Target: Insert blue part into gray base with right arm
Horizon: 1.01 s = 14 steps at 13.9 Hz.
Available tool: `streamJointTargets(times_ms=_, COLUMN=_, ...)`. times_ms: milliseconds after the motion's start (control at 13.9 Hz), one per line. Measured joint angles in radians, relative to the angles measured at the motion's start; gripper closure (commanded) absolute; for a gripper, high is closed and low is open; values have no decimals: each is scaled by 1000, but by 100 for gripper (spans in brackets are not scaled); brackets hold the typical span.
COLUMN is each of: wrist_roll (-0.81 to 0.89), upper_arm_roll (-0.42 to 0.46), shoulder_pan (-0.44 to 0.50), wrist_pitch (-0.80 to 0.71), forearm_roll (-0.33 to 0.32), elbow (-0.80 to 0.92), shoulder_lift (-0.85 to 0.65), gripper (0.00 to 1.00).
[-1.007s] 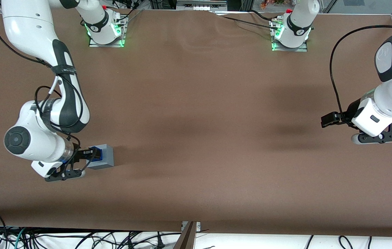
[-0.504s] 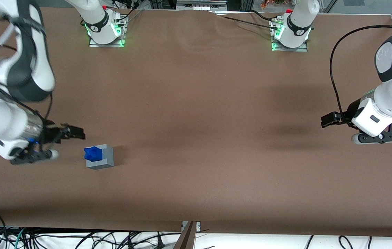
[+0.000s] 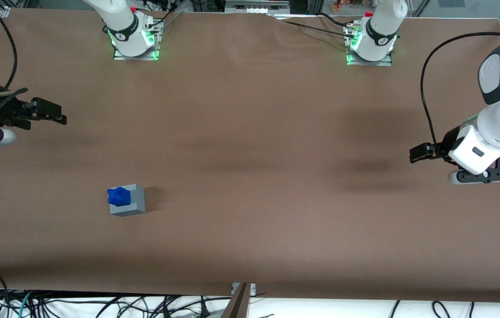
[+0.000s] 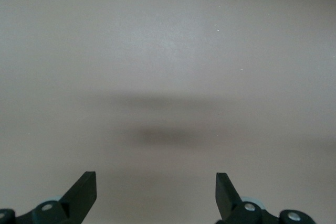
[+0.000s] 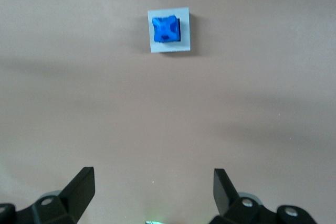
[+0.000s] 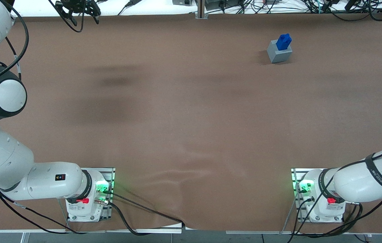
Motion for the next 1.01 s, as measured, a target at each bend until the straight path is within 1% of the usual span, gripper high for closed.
streamJointTargets(times_ms=144, wrist_roll=0, upper_arm_roll=0, shoulder_pan=0, wrist_pitch=12, forearm_roll=-12, elbow=-48, shoulder_lift=-19, gripper=0)
streamJointTargets(times_ms=432, wrist_roll=0, upper_arm_roll=10, shoulder_pan=8, wrist_pitch=30, forearm_roll=-79, elbow=-67, shoulder_lift=-28, gripper=0)
streamJointTargets(times_ms=1007, wrist_roll=-12, upper_arm_roll=12, shoulder_pan=15, wrist_pitch=30, forearm_roll=-90, elbow=-68, shoulder_lift=-37, gripper=0)
